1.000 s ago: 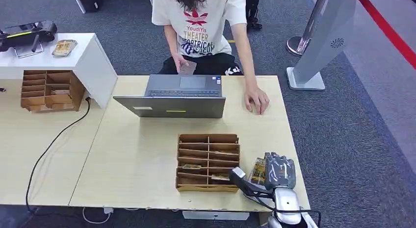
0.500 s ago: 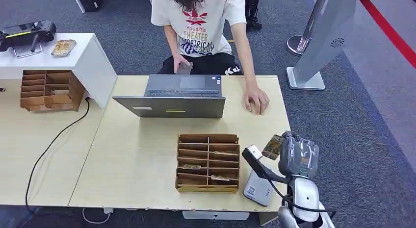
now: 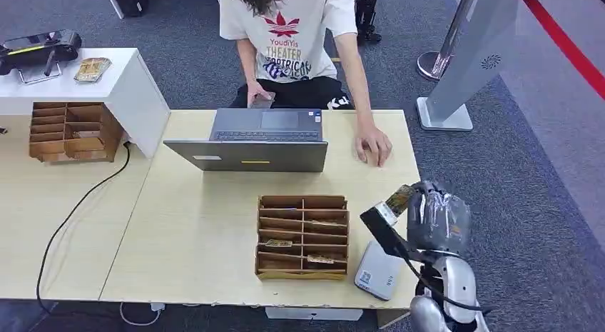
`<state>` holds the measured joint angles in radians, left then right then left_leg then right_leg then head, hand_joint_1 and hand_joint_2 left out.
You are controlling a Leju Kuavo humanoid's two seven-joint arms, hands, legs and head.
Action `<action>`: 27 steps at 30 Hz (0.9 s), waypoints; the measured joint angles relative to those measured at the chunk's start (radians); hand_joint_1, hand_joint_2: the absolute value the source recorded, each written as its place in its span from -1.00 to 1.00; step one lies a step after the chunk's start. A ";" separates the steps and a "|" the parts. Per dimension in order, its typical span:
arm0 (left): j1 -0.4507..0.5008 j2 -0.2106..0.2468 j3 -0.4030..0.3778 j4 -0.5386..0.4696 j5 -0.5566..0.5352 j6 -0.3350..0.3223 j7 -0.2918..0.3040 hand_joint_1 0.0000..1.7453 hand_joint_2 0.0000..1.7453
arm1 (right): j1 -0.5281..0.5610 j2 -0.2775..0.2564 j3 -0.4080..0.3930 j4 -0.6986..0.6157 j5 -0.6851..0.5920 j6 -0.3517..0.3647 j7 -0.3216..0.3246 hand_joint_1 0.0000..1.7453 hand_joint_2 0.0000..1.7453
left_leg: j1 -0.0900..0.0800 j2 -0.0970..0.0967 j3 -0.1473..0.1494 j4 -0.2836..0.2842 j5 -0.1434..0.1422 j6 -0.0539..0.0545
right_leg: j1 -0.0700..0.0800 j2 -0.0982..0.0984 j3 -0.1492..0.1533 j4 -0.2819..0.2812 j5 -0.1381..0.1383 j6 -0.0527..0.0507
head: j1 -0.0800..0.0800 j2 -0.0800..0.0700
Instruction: Pass the card to the sensor for recognition and then transmit it.
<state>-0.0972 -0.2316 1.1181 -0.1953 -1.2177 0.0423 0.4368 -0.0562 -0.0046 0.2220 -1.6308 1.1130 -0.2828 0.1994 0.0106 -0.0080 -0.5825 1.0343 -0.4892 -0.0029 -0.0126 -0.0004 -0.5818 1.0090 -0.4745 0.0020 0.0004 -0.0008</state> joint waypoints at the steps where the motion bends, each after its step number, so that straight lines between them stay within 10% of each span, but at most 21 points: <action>1: 0.000 0.000 0.002 0.000 0.001 0.000 -0.002 -1.00 -1.00 | 0.000 0.004 0.000 -0.005 -0.084 0.018 -0.038 1.00 1.00 | 0.000 0.000 0.000 0.000 0.000 0.000 | 0.000 0.000 0.000 0.000 0.000 0.000 | 0.000 0.000; 9: 0.000 0.002 0.005 0.000 -0.003 0.000 -0.017 -1.00 -1.00 | -0.004 0.027 0.001 -0.023 -0.442 0.070 -0.196 1.00 1.00 | 0.000 0.000 0.000 0.000 0.000 0.000 | 0.000 0.000 0.000 0.000 0.000 0.000 | 0.000 0.000; 27: -0.005 0.005 -0.009 0.000 -0.061 -0.012 -0.021 -1.00 -1.00 | -0.259 0.067 0.060 0.033 -0.453 0.013 -0.217 1.00 1.00 | 0.000 0.000 0.000 0.000 0.000 0.000 | 0.000 0.000 0.000 0.000 0.000 0.000 | 0.000 0.000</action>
<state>-0.1021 -0.2262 1.1089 -0.1953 -1.2791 0.0301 0.4162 -0.3149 0.0626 0.2823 -1.5976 0.6600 -0.2694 -0.0172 0.0107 -0.0079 -0.5830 1.0344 -0.4891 -0.0028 -0.0126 -0.0002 -0.5818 1.0093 -0.4745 0.0019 0.0004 -0.0008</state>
